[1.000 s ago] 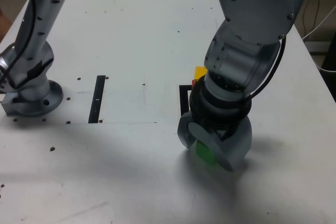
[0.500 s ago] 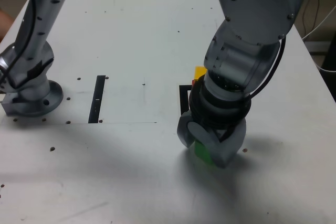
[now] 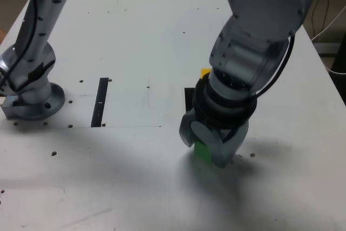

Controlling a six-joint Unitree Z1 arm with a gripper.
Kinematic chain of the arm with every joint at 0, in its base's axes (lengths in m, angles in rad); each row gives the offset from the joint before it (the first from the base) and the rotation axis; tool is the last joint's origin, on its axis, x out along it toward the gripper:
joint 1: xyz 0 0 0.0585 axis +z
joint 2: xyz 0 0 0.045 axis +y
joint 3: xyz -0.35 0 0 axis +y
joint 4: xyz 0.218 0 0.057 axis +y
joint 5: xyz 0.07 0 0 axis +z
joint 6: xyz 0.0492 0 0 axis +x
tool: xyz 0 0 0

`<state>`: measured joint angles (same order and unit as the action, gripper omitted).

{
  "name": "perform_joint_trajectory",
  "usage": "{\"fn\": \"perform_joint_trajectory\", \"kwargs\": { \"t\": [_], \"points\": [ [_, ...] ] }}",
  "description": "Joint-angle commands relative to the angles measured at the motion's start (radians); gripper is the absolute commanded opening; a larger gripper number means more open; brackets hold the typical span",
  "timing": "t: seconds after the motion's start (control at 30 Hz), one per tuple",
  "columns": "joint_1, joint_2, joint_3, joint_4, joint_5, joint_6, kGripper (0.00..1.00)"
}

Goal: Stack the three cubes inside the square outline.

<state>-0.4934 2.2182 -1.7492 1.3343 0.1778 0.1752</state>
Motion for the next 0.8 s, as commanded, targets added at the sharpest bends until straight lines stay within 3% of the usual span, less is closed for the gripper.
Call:
{"fn": "perform_joint_trajectory", "kwargs": {
  "t": [0.0, 0.4, 0.77],
  "points": [
    [0.001, -0.028, -0.014, 0.03, 0.004, -0.004, 0.33],
    [0.015, -0.122, -0.129, 0.203, 0.023, -0.008, 0.33],
    [0.103, -0.167, -0.163, 0.256, 0.023, 0.013, 0.33]
  ]
}}
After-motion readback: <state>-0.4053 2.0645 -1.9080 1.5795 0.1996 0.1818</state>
